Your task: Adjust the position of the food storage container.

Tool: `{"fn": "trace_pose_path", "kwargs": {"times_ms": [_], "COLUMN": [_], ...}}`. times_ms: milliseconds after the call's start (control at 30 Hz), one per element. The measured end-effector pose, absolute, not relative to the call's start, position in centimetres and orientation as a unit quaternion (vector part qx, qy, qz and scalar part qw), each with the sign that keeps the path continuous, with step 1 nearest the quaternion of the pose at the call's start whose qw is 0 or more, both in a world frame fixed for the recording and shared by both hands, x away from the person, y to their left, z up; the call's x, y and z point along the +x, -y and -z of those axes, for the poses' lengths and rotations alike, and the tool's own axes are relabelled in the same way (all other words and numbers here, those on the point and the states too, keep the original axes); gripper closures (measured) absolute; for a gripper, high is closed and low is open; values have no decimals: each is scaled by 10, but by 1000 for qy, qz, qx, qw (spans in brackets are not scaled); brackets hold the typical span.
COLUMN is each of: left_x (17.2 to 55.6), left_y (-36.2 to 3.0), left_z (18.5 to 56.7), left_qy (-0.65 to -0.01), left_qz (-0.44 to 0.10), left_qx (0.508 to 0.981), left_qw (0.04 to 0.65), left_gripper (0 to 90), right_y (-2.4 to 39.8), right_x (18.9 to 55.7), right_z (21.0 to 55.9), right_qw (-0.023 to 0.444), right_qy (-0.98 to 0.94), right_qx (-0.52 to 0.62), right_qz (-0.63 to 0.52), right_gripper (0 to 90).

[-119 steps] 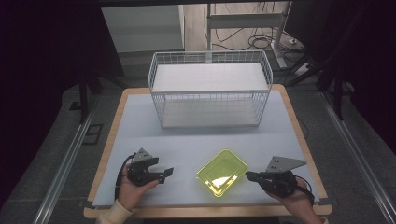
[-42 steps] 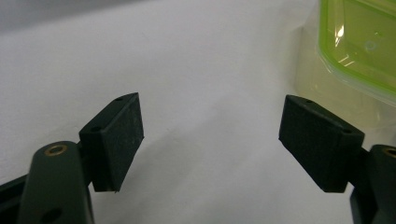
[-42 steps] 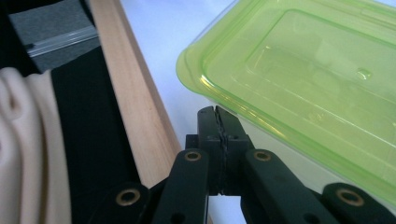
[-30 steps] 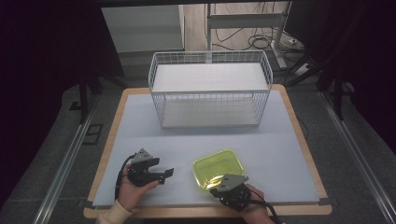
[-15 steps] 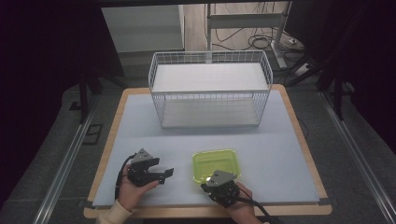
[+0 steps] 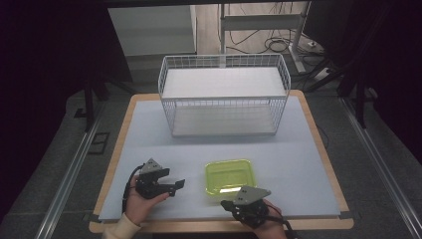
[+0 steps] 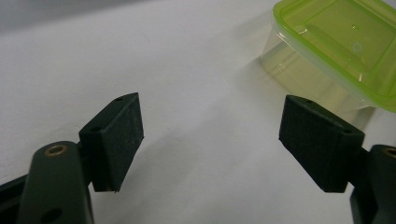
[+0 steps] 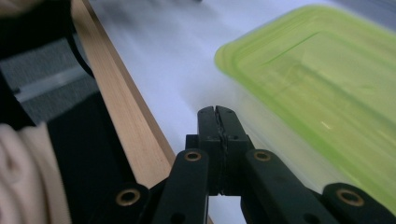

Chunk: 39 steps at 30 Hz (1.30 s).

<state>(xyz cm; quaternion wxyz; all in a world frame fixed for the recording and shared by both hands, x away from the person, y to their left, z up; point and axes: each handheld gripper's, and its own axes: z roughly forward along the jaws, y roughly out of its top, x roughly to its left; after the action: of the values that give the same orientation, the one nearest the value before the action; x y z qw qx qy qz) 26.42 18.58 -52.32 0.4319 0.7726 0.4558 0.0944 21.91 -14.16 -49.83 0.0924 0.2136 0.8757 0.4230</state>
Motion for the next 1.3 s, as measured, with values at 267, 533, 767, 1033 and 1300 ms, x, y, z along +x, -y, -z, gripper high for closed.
{"fn": "trace_pose_path", "kwargs": {"times_ms": [267,533,767,1033,1300], "left_x": [264,265,267,273,279], "left_y": [-185,-188,-184,-173,-159], "left_z": [523,518,508,501,503], "left_qy": [-457,-461,-471,-473,-478], "left_qz": [-92,-94,-74,-6,40], "left_qx": [773,765,757,743,739], "left_qw": [431,441,448,473,473], "left_gripper": [215,212,210,218,224], "right_y": [187,227,250,249,248], "right_x": [236,264,289,298,312], "right_z": [464,468,480,486,492], "right_qw": [129,144,101,41,2], "right_qy": [-829,-798,-779,-778,-773], "right_qx": [256,321,370,382,409], "right_qz": [-480,-490,-496,-498,-485], "right_gripper": [899,883,505,420,415]}}
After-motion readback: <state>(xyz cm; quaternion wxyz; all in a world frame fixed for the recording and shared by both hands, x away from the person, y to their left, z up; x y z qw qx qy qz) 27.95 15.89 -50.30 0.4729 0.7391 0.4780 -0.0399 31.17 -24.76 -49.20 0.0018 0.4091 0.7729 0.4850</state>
